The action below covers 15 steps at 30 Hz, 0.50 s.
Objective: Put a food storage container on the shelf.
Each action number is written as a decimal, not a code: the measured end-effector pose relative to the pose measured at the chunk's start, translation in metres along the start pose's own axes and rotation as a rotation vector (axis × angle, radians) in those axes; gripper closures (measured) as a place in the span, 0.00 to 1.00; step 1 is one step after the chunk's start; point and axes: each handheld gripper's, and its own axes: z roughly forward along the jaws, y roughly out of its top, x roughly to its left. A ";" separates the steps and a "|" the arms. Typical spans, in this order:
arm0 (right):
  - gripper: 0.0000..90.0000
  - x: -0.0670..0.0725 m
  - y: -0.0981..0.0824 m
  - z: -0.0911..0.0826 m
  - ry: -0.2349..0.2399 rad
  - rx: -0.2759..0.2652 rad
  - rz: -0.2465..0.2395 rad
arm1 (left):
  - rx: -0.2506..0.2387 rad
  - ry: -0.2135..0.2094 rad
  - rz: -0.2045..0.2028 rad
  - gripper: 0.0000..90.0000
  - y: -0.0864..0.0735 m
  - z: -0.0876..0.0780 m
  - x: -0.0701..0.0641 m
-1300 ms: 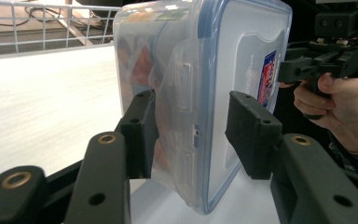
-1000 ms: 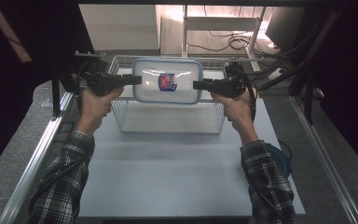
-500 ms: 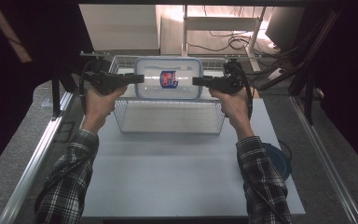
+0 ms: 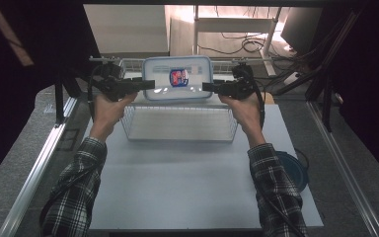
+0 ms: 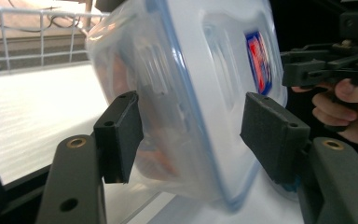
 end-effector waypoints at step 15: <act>0.50 0.006 0.000 0.001 -0.063 -0.040 -0.002 | -0.048 0.078 -0.003 0.47 -0.001 -0.007 0.001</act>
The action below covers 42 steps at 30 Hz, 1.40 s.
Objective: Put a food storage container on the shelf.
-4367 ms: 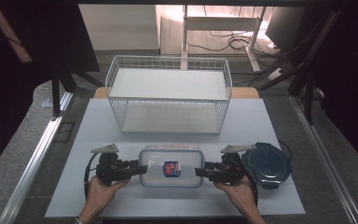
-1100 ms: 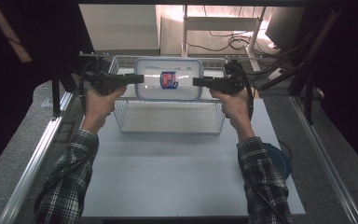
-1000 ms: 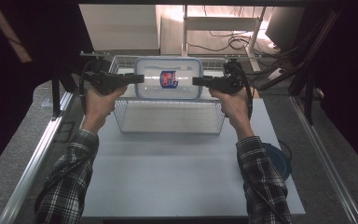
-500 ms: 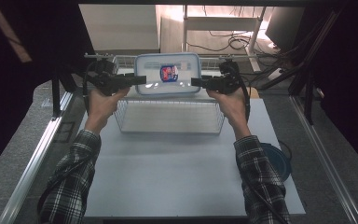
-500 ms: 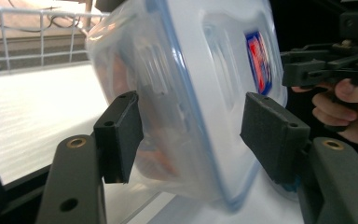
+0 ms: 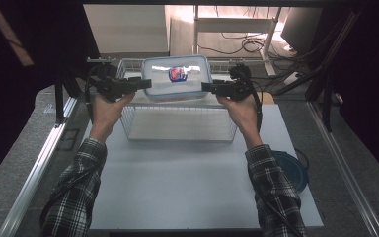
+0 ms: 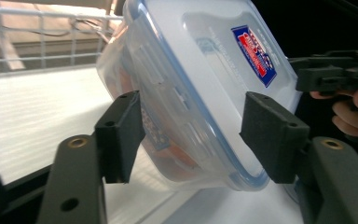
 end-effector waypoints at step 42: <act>0.12 0.024 -0.031 -0.038 -0.027 -0.030 -0.167 | 0.043 -0.060 0.170 0.19 -0.035 -0.022 -0.051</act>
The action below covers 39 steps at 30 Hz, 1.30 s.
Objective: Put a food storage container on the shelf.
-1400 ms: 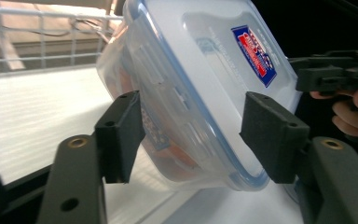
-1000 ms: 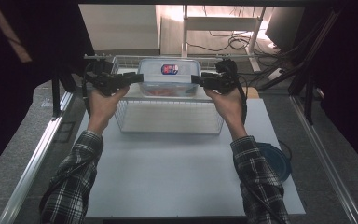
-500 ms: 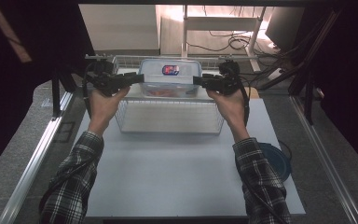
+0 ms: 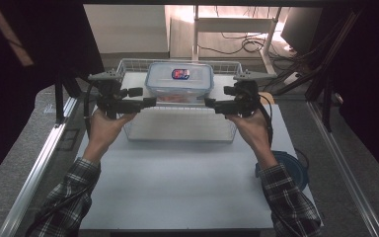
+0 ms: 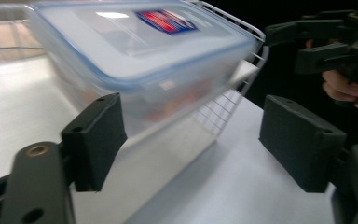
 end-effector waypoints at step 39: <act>0.00 0.040 -0.101 -0.042 0.055 0.042 -0.117 | 0.092 0.001 0.103 0.04 -0.120 -0.010 -0.051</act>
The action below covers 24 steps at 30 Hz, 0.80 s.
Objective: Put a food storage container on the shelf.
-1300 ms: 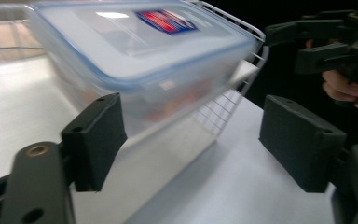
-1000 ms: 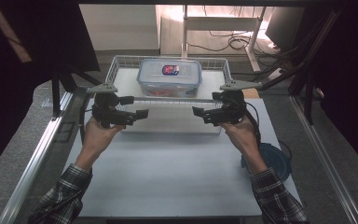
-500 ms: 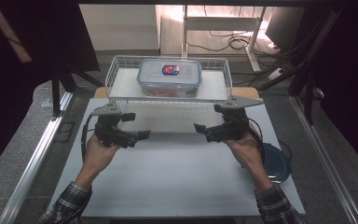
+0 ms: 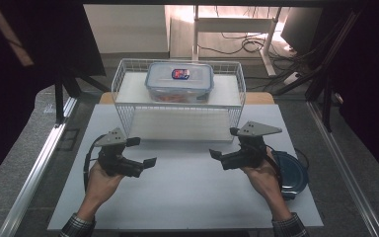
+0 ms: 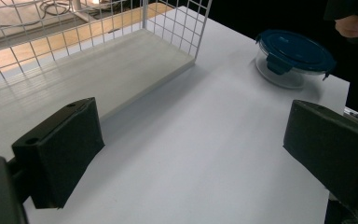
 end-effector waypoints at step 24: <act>0.00 0.027 -0.061 -0.005 -0.002 0.009 0.063 | 0.025 0.073 -0.031 0.02 -0.059 -0.012 -0.019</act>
